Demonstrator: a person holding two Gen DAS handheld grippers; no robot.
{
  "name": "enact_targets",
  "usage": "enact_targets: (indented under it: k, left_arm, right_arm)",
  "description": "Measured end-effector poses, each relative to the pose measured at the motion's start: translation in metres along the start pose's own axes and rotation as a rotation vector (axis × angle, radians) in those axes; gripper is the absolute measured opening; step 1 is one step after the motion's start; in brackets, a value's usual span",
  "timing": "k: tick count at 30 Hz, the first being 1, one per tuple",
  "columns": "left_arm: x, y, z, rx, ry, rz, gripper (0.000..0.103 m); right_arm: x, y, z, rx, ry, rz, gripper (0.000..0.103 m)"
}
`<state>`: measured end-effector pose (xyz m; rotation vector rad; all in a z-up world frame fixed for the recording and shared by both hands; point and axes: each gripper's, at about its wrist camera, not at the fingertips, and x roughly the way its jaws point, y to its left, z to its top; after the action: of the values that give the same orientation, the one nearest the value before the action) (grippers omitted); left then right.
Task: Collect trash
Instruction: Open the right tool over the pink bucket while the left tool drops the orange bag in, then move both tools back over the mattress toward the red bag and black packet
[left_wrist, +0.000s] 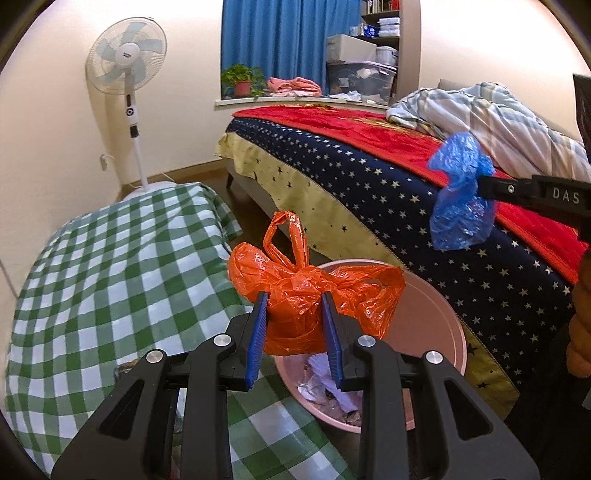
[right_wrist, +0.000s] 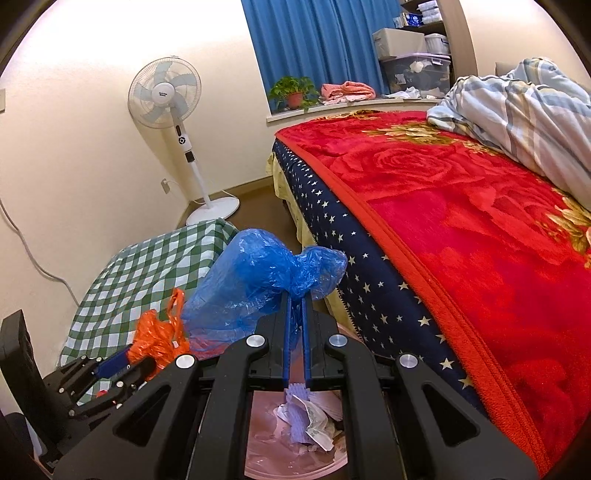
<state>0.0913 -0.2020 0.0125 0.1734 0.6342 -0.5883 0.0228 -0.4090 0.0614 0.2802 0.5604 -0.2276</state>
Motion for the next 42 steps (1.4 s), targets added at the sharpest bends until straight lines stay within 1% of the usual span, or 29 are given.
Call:
enact_targets:
  k: [5, 9, 10, 11, 12, 13, 14, 17, 24, 28, 30, 32, 33, 35, 38, 42]
  left_arm:
    - [0.002, -0.004, 0.0, 0.006, -0.003, -0.022, 0.029]
    - [0.005, -0.006, 0.001, -0.005, -0.005, -0.072, 0.031]
    - [0.005, -0.006, 0.001, -0.008, -0.004, -0.082, 0.035]
    - [0.006, -0.007, 0.001, -0.015, -0.003, -0.099, 0.042]
    - [0.006, -0.007, 0.0, -0.018, -0.002, -0.106, 0.048]
    - [0.005, -0.007, 0.0, -0.02, -0.007, -0.109, 0.054]
    - [0.005, -0.006, 0.0, -0.021, -0.009, -0.11, 0.054]
    - [0.003, -0.004, 0.0, -0.028, -0.011, -0.109, 0.054]
    - [-0.009, 0.006, -0.001, -0.031, -0.022, -0.084, 0.054]
    - [-0.019, 0.014, -0.002, -0.043, -0.032, -0.062, 0.054]
    - [-0.026, 0.018, -0.004, -0.049, -0.038, -0.048, 0.054]
    - [-0.032, 0.022, -0.006, -0.055, -0.041, -0.035, 0.054]
    - [-0.036, 0.025, -0.008, -0.061, -0.045, -0.024, 0.054]
    - [-0.043, 0.03, -0.012, -0.069, -0.051, -0.007, 0.054]
    - [-0.056, 0.041, -0.025, -0.087, -0.056, 0.034, 0.054]
    - [-0.069, 0.059, -0.048, -0.131, -0.047, 0.104, 0.054]
  right_arm:
    - [0.001, 0.002, -0.001, -0.013, 0.003, -0.005, 0.006]
    - [0.001, 0.002, -0.001, -0.016, 0.003, -0.013, 0.009]
    - [0.002, 0.002, -0.001, -0.013, 0.004, -0.018, 0.013]
    - [0.002, 0.001, -0.001, -0.009, 0.007, -0.019, 0.026]
    - [0.002, 0.0, -0.001, -0.007, 0.006, -0.022, 0.035]
    - [0.001, 0.0, -0.001, -0.003, -0.002, -0.031, 0.048]
    - [0.0, -0.001, -0.001, -0.001, -0.007, -0.035, 0.051]
    - [-0.001, -0.004, -0.001, 0.009, -0.009, -0.035, 0.051]
    - [-0.003, -0.004, -0.001, 0.003, -0.018, -0.034, 0.051]
    - [-0.009, 0.0, -0.001, -0.012, -0.042, -0.026, 0.052]
    - [-0.012, 0.003, -0.002, -0.027, -0.059, -0.02, 0.057]
    - [-0.015, 0.008, -0.003, -0.045, -0.069, -0.004, 0.069]
    - [-0.017, 0.011, -0.004, -0.053, -0.075, 0.004, 0.072]
    - [-0.02, 0.016, -0.006, -0.064, -0.084, 0.022, 0.081]
    - [-0.025, 0.024, -0.011, -0.072, -0.089, 0.044, 0.088]
    - [-0.029, 0.035, -0.017, -0.093, -0.08, 0.08, 0.09]
